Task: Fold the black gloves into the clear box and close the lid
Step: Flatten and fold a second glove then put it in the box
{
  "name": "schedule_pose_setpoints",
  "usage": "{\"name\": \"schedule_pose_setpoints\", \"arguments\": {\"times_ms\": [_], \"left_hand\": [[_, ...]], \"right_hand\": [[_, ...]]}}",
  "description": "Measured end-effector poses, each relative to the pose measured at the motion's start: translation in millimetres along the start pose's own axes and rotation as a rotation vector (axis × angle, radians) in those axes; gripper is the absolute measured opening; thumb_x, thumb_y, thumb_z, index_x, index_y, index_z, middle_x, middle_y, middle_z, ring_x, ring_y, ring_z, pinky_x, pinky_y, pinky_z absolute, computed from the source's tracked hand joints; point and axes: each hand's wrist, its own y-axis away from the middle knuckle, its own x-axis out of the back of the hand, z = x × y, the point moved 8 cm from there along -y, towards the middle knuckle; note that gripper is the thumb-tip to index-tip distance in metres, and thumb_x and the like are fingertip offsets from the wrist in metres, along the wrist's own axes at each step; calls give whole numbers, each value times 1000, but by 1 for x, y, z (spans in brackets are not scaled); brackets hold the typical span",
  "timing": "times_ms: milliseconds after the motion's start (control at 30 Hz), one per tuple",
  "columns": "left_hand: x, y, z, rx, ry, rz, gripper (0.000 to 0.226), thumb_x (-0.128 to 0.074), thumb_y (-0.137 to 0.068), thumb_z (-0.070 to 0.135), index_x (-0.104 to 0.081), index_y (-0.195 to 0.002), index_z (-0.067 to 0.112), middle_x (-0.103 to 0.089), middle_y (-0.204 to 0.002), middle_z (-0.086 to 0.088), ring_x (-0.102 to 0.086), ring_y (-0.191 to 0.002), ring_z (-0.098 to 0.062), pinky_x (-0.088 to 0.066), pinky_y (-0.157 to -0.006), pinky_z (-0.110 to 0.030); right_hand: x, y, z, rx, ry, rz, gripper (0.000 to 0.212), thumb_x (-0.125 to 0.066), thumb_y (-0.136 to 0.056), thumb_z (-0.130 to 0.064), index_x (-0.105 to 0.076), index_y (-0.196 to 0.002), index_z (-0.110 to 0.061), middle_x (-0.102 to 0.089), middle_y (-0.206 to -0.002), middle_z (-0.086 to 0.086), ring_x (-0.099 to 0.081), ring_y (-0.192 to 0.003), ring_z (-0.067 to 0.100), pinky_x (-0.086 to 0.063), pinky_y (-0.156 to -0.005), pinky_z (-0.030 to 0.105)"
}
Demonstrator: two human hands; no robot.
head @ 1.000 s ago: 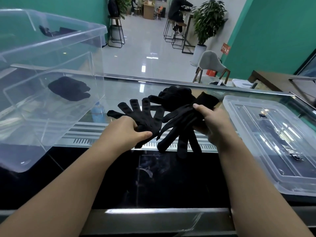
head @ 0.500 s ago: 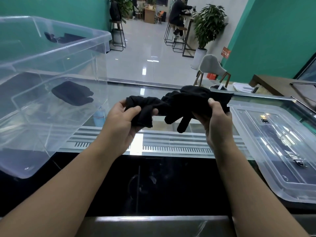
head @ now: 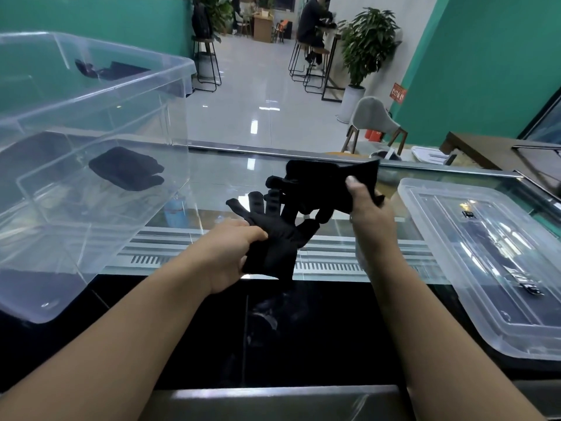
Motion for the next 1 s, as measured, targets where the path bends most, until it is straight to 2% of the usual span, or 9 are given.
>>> {"name": "schedule_pose_setpoints", "arguments": {"times_ms": [133, 200, 300, 467, 600, 700, 833, 900, 1000], "left_hand": [[-6, -1, -8, 34, 61, -12, 21, -36, -91, -8, -54, -83, 0, -62, -62, -11, -62, -48, -13, -51, -43, -16], [-6, -2, -10, 41, 137, 13, 24, -36, -90, -9, -56, -82, 2, -63, -75, -14, -66, -58, -18, -56, -51, -22], [-11, -2, -10, 29, 254, -11, 25, -35, -90, -10, -57, -91, 1, -67, -81, -14, -71, -56, -17, -55, -47, -23], [-16, -4, -10, -1, 299, -54, 31, -35, -91, -7, -55, -112, 1, -65, -95, -14, -64, -79, -21, -58, -55, -23], [-12, -5, -12, -4, 235, 5, 22, -37, -91, -4, -58, -90, 4, -61, -78, -11, -58, -67, -19, -48, -57, -25], [-15, -4, -11, -3, 220, -38, 25, -37, -90, 2, -62, -89, -1, -65, -75, -12, -62, -64, -20, -52, -58, -25], [-19, 0, -12, 63, 237, -119, 38, -34, -97, 26, -63, -104, 2, -70, -86, -13, -68, -66, -22, -55, -50, -24], [-17, 1, -14, 92, 209, -111, 43, -33, -98, 35, -62, -110, 6, -71, -91, -11, -70, -64, -20, -54, -48, -23], [-14, 2, -14, 102, 238, -90, 40, -31, -99, 23, -60, -111, -1, -72, -80, -13, -69, -56, -22, -55, -46, -25]], "right_hand": [[-11, 5, 18, -405, -692, 31, 12, -53, -88, -5, -61, -80, -6, -70, -63, 4, -68, -57, 12, -57, -55, 21], [-29, 10, 7, -463, -906, -72, 11, -54, -80, 4, -63, -76, 2, -72, -65, 13, -71, -59, 21, -60, -63, 26], [-45, 16, -1, -479, -1041, -138, 13, -57, -71, 5, -67, -78, 8, -72, -75, 20, -72, -67, 29, -59, -70, 31], [-53, 48, 53, -757, -628, -58, 12, -54, -88, -17, -62, -87, -7, -70, -63, 10, -65, -64, 20, -54, -47, 20], [-44, 54, 56, -765, -253, -124, 12, -54, -86, -17, -55, -75, -12, -56, -56, 0, -48, -38, 8, -36, -34, 13], [-42, 57, 51, -714, 24, -241, 16, -50, -86, -8, -52, -70, -8, -51, -50, 1, -43, -33, 6, -32, -32, 12], [-40, 60, 45, -652, 333, -408, 12, -48, -84, -6, -51, -74, -10, -56, -54, 4, -42, -35, 9, -31, -35, 13], [-42, 61, 39, -612, 406, -486, 8, -49, -84, -6, -51, -77, -11, -57, -56, 5, -41, -35, 8, -30, -35, 14], [-45, 62, 37, -614, 351, -535, 14, -47, -84, -5, -47, -73, -13, -56, -52, 5, -40, -34, 8, -26, -35, 14]]}}
